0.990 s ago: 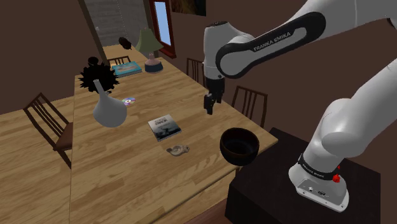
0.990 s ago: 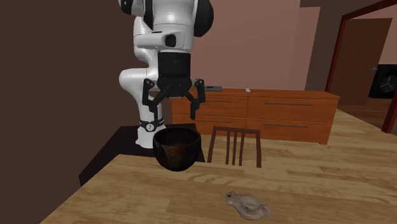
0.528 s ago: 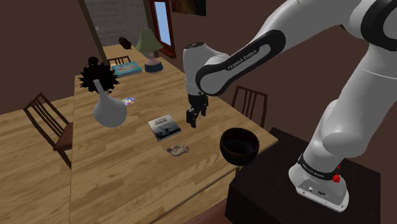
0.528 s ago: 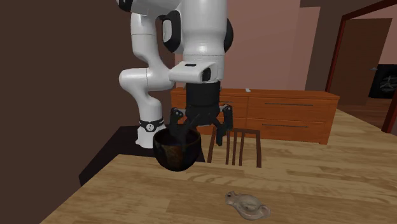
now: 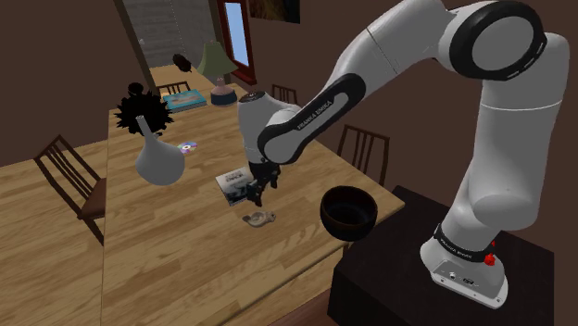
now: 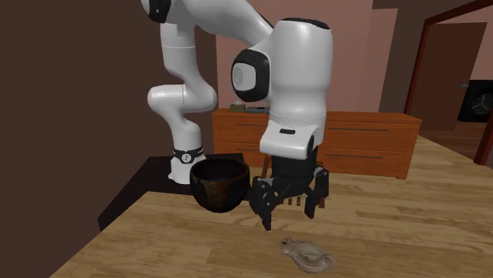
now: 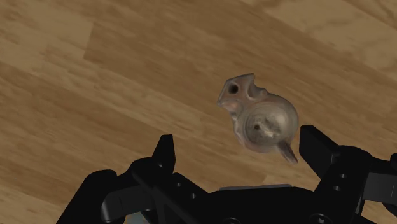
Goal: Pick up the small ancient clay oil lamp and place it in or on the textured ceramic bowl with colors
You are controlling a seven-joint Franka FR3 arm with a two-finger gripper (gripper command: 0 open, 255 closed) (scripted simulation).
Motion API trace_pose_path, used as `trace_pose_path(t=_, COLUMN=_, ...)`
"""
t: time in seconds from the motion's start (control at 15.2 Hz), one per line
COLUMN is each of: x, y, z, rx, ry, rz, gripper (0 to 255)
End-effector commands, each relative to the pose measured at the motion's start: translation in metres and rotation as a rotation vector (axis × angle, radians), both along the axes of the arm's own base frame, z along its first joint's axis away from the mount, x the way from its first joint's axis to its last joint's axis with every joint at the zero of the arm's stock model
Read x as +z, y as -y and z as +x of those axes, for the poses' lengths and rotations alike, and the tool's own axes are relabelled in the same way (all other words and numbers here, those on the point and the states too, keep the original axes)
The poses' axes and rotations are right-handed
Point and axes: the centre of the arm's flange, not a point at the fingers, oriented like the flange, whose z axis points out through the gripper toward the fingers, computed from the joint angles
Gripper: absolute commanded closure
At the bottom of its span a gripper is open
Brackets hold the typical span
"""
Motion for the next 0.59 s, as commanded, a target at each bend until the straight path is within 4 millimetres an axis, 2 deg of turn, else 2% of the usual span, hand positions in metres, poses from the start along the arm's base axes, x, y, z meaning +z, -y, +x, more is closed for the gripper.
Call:
trace_pose_path(t=0.0, x=-0.018, y=-0.020, z=0.009, rx=0.004, ry=-0.005, rz=0.005, gripper=0)
trace_pose_path(t=0.2, x=-0.042, y=-0.046, z=0.026, rx=0.011, ry=-0.013, rz=0.011, gripper=0)
trace_pose_path(t=0.53, x=-0.068, y=-0.047, z=0.025, rx=0.011, ry=-0.013, rz=0.011, gripper=0)
